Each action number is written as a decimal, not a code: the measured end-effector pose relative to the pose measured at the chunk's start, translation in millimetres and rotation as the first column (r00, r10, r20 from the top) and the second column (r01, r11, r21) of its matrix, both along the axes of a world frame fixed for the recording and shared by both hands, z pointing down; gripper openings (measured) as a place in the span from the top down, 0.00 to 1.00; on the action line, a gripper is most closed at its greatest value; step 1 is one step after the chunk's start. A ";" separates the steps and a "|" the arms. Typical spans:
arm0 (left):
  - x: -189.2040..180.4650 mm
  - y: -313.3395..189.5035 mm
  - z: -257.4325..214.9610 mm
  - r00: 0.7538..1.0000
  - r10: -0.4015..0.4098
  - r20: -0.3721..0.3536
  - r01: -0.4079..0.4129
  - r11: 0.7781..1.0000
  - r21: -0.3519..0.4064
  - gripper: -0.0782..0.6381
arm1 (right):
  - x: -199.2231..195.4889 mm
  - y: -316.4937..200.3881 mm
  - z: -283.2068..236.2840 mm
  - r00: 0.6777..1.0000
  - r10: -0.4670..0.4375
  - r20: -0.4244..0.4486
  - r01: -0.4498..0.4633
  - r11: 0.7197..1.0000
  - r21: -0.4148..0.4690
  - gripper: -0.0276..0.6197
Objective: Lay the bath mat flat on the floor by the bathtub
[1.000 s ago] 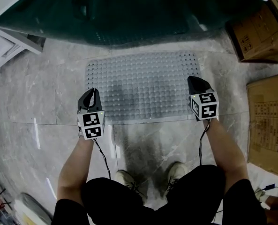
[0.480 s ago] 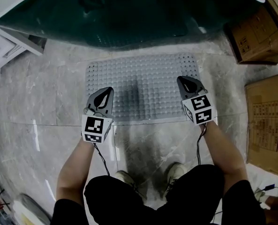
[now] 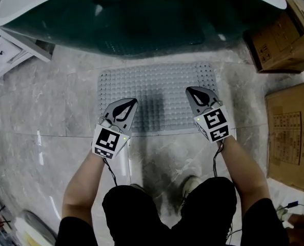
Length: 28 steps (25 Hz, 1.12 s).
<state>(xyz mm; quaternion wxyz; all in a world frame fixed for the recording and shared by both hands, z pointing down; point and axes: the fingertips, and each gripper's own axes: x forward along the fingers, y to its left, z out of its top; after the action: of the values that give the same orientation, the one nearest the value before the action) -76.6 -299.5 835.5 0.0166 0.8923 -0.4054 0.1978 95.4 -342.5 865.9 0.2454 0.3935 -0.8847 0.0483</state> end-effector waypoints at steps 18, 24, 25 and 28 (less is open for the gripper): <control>43.2 69.0 -264.6 0.997 0.081 0.004 -0.080 0.990 -0.114 0.87 | -7.0 84.8 -263.1 0.999 -0.009 0.039 0.016 0.985 -0.170 0.93; 45.8 90.7 -388.4 0.995 0.009 -0.096 -0.023 0.988 -0.152 0.87 | -14.4 103.8 -387.5 0.998 0.001 0.060 0.010 0.984 -0.175 0.93; 44.8 94.4 -408.3 0.994 -0.002 -0.109 -0.015 0.988 -0.156 0.87 | -18.2 106.7 -407.5 0.998 0.002 0.062 0.008 0.985 -0.173 0.93; 39.7 108.5 -469.2 0.991 -0.022 -0.134 0.000 0.986 -0.164 0.87 | -32.6 120.0 -466.1 0.997 0.005 0.076 0.008 0.985 -0.172 0.93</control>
<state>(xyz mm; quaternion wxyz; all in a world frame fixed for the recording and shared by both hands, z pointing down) -36.9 -191.1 366.3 0.1187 0.8970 -0.3907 0.1692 62.8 -222.5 399.7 0.2445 0.3680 -0.8862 0.1394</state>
